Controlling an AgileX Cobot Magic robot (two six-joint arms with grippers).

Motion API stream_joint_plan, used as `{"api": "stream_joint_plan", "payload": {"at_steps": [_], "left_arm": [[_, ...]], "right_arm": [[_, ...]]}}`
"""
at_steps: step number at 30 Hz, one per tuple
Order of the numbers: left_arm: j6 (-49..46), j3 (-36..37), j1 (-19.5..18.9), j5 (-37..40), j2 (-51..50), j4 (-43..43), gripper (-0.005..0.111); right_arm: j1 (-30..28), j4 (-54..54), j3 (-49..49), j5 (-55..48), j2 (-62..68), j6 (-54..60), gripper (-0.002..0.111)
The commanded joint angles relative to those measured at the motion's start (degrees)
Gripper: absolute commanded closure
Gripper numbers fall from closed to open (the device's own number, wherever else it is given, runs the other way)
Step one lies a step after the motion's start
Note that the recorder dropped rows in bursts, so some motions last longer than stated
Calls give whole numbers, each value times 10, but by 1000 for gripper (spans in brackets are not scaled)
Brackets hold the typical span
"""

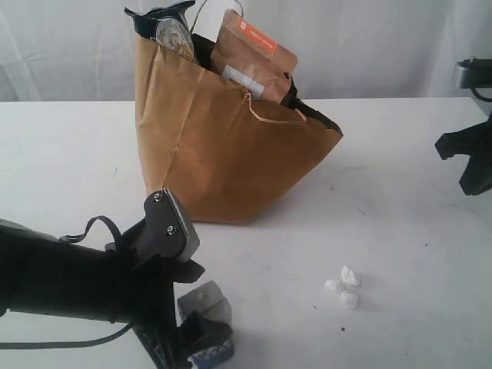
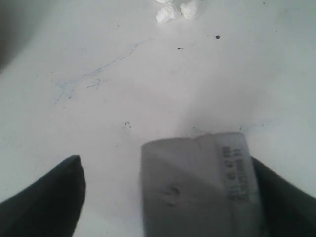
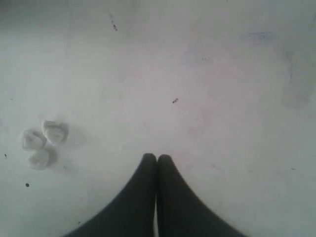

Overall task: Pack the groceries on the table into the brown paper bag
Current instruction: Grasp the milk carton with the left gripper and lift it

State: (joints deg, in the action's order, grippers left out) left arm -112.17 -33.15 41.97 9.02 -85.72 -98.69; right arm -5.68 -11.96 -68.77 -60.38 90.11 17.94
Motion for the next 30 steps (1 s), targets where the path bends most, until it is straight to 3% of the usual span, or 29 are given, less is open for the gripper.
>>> {"api": "stream_joint_plan", "payload": {"at_steps": [1,7,14,30], "left_arm": [[6,-1,2,-4,0,-13,48],[6,-1,2,15,0,-13,76],[6,-1,2,10,0,-13,99],[6,-2,2,9,45,-13,101]], "right_arm": [[0,-5,3,6,-5,-1,108],[0,-5,3,6,-5,-1,108],[0,-5,3,4,-5,-1,108],[0,-5,3,5,-5,-1,108]]}}
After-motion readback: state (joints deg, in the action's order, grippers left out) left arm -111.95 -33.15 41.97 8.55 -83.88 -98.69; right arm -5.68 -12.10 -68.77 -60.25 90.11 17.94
